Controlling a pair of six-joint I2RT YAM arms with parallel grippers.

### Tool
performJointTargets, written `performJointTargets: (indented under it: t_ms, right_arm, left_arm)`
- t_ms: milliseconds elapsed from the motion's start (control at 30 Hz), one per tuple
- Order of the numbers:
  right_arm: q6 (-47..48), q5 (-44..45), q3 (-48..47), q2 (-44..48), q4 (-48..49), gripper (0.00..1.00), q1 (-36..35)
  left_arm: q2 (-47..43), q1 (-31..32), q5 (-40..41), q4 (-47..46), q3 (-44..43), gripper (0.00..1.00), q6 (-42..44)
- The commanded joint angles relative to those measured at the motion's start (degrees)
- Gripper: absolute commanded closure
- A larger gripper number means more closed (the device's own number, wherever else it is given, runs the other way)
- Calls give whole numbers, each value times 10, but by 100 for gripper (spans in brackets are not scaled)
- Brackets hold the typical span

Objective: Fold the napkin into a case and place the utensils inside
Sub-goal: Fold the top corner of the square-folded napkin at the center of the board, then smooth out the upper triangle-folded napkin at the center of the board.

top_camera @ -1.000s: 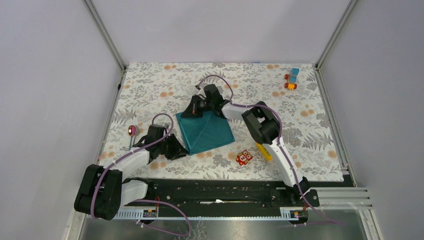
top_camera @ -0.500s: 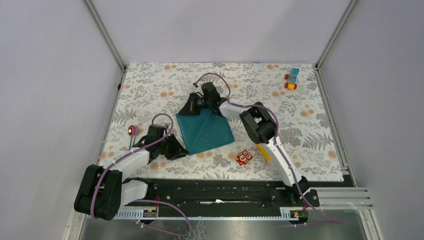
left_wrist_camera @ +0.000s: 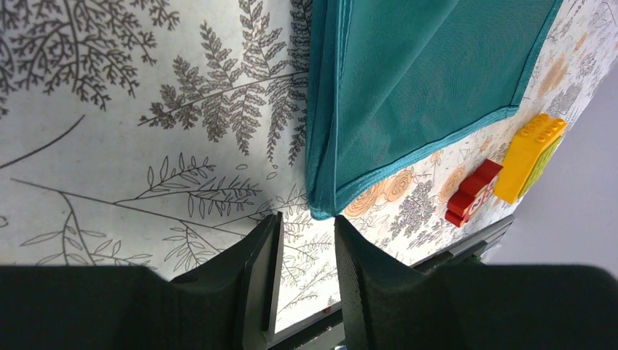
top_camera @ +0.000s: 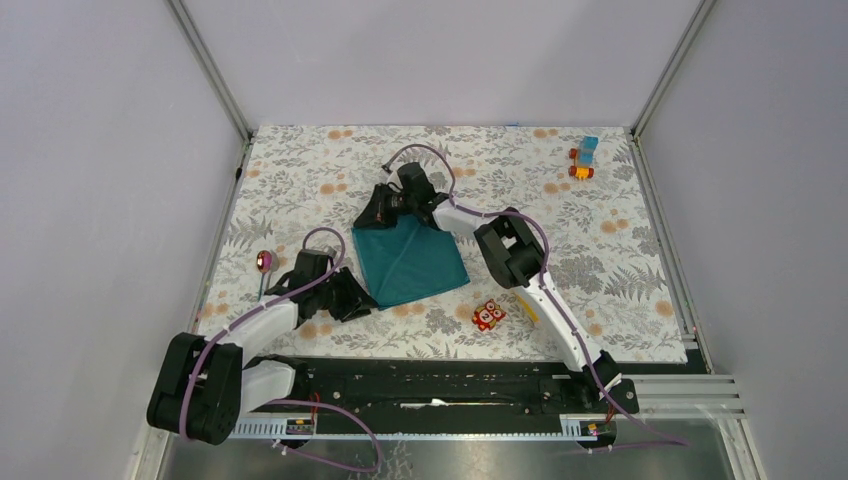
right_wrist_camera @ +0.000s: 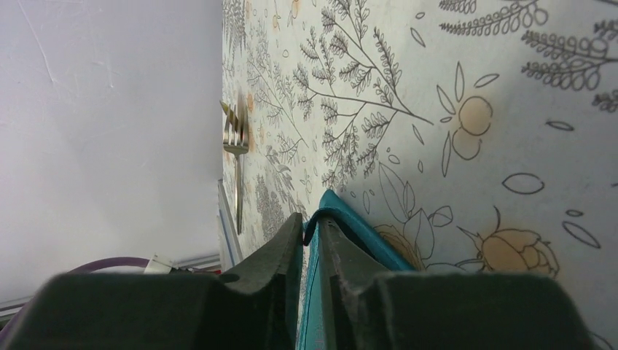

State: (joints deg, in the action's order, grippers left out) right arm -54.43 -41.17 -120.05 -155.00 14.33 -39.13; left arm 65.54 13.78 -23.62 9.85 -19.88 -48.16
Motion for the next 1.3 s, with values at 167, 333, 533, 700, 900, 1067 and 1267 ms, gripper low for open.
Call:
performJointTargets:
  t_ms: [167,333,533,700,900,1067,1267]
  right_arm:
    - [37,-12,-55,35,-64,58,-7]
    - [93,-20,-28,127,-138,31,-4]
    - [155,-21,121,256,-156,23,26]
    - [155,-47,209,278,-116,32,71]
    - [154,-89,195,230,-92,56,98]
    - [142,-106,163,170,-69,63,110]
    - [138,-90,147,125,-63,67,128]
  left_arm:
    - [-40,1,10,67,-23,58,-11]
    - [-77,1,-15,86,-25,55,-29]
    - [-129,1,-22,139,-70,52,-31]
    - [-105,0,-28,113,-123,55,-19]
    - [14,1,-38,41,-157,80,3]
    - [77,1,-53,-31,-127,87,4]
    - [106,1,-76,-102,-61,90,-16]
